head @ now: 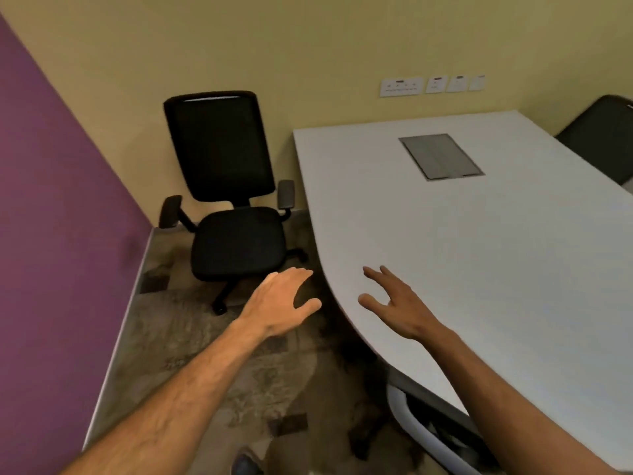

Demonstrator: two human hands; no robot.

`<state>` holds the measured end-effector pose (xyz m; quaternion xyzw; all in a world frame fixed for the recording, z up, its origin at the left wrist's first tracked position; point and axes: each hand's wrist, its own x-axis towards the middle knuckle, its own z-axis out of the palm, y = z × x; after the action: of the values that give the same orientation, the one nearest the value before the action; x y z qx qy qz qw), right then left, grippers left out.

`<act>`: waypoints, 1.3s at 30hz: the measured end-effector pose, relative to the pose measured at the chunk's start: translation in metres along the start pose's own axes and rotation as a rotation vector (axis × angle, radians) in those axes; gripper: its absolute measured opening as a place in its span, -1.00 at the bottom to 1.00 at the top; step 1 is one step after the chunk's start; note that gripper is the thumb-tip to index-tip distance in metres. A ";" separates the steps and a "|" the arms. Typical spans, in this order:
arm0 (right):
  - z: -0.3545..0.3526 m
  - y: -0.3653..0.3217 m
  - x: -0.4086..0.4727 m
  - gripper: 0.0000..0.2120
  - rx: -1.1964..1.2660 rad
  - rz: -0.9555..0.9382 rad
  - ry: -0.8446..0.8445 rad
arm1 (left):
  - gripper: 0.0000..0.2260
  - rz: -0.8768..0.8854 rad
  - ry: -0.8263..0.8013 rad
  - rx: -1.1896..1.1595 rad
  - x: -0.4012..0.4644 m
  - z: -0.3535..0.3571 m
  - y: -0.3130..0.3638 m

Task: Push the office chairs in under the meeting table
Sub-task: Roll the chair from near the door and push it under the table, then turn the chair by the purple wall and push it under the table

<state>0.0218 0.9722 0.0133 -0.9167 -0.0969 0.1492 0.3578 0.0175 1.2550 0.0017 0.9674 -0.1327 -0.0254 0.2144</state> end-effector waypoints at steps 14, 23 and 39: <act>0.120 -0.183 0.224 -0.20 0.089 -0.057 0.197 | -0.42 -0.198 0.140 0.023 0.028 -0.178 -0.308; 0.165 -0.209 0.353 -0.30 0.073 -0.024 0.172 | -0.43 -0.232 0.043 0.010 0.099 -0.183 -0.424; 0.141 -0.314 0.679 -0.38 0.035 -0.068 0.190 | -0.48 -0.148 0.096 0.105 0.374 -0.332 -0.610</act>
<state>0.5873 1.4811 -0.0090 -0.9165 -0.0911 0.0510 0.3862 0.5632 1.8225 0.0489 0.9845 -0.0514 0.0122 0.1669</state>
